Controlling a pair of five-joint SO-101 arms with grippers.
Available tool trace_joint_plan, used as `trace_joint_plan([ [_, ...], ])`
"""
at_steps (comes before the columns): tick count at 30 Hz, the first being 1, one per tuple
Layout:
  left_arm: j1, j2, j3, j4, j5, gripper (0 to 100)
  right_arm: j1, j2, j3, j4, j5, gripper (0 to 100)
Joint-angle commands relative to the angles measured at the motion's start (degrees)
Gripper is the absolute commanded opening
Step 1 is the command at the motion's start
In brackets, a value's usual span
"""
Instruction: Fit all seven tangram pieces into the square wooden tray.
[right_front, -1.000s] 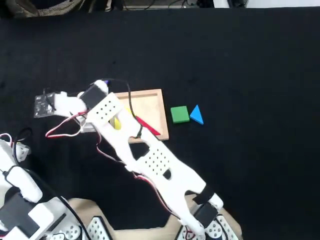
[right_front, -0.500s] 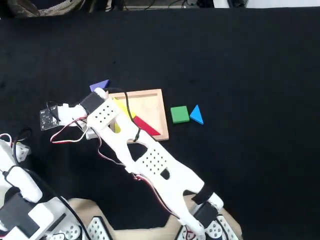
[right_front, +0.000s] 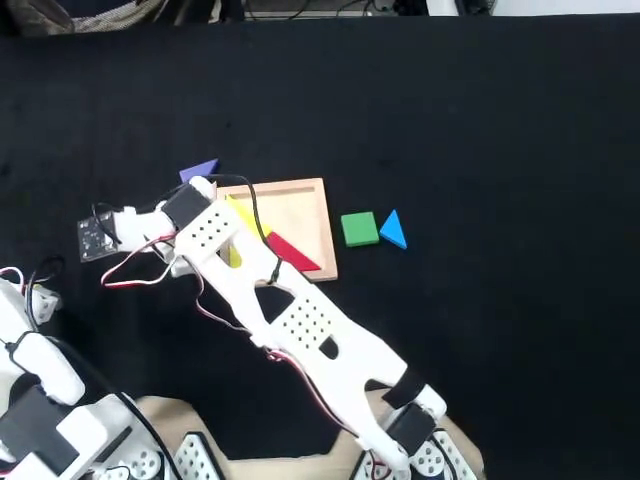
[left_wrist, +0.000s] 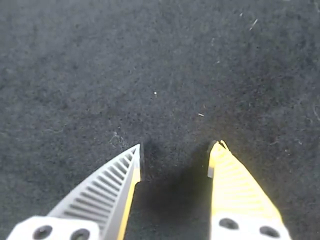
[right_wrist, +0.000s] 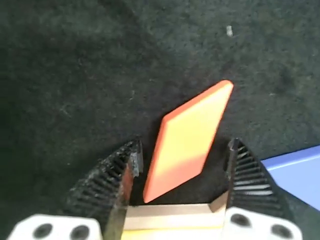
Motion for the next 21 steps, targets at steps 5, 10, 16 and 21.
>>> trace_joint_plan([
  [5, 0.84, -0.26, -0.92, 0.26, -0.18, 23, -1.85, -4.00, -2.59, 2.11, -0.26, 26.8],
  [10, 0.84, -0.26, -0.92, 0.26, -0.18, 23, -2.11, -3.91, -1.80, 1.58, -0.88, 26.8],
  [16, 0.84, -0.26, -0.92, 0.26, -0.18, 23, -2.29, 1.27, -1.80, -0.97, 1.58, 18.5],
  [21, 1.01, -0.26, -0.92, 0.26, -0.18, 23, -1.93, 1.19, -3.30, -0.18, 5.01, 0.8],
])
